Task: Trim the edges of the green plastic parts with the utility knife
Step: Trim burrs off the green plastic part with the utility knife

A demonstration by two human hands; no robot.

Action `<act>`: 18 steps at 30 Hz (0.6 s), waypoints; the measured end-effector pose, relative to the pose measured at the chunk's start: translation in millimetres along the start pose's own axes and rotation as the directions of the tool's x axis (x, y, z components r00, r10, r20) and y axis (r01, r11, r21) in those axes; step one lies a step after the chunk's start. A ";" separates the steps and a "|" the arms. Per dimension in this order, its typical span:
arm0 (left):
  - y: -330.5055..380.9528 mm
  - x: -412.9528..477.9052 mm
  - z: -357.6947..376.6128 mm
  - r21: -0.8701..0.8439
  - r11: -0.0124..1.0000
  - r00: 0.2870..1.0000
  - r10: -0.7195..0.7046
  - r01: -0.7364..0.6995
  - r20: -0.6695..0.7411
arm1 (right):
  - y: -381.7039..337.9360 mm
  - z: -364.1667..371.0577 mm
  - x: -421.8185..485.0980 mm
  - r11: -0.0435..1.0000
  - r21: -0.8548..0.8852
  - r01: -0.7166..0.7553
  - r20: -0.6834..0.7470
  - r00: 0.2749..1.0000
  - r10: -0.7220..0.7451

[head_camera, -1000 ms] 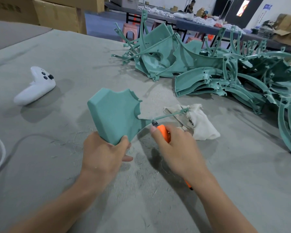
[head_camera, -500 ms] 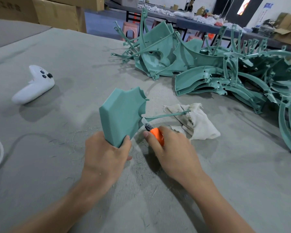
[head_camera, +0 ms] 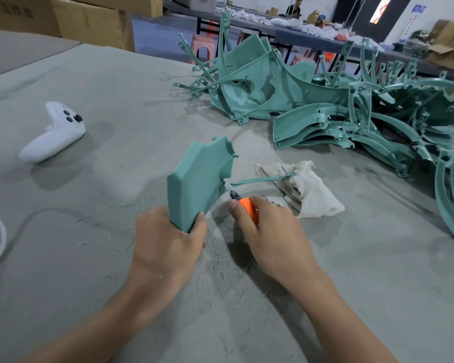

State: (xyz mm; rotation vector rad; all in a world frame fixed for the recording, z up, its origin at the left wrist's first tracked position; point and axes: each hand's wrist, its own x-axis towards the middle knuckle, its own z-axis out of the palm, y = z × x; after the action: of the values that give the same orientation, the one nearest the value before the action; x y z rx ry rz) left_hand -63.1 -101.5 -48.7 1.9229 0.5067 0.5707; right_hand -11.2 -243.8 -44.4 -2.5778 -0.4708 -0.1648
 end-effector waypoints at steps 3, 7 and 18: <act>1.6 -1.2 0.6 0.028 0.998 0.998 0.054 -0.053 -0.012 | 0.9 -0.9 0.7 1.000 0.004 -0.026 -0.012 1.000 0.026; 3.9 -2.1 1.4 0.049 0.991 0.992 0.123 -0.122 -0.018 | -0.7 2.2 -1.2 0.999 -0.051 -0.005 -0.069 0.998 0.001; 6.8 0.0 -7.6 -0.243 0.966 0.996 -0.092 0.085 -0.020 | 20.8 -22.4 11.3 0.991 0.125 0.056 -0.401 0.916 -0.002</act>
State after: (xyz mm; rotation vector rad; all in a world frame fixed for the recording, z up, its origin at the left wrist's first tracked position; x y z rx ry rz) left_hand -66.9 -98.7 -39.6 1.6534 0.5157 0.5784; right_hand 6.2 -268.6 -32.4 -2.3215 -0.3512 -0.6360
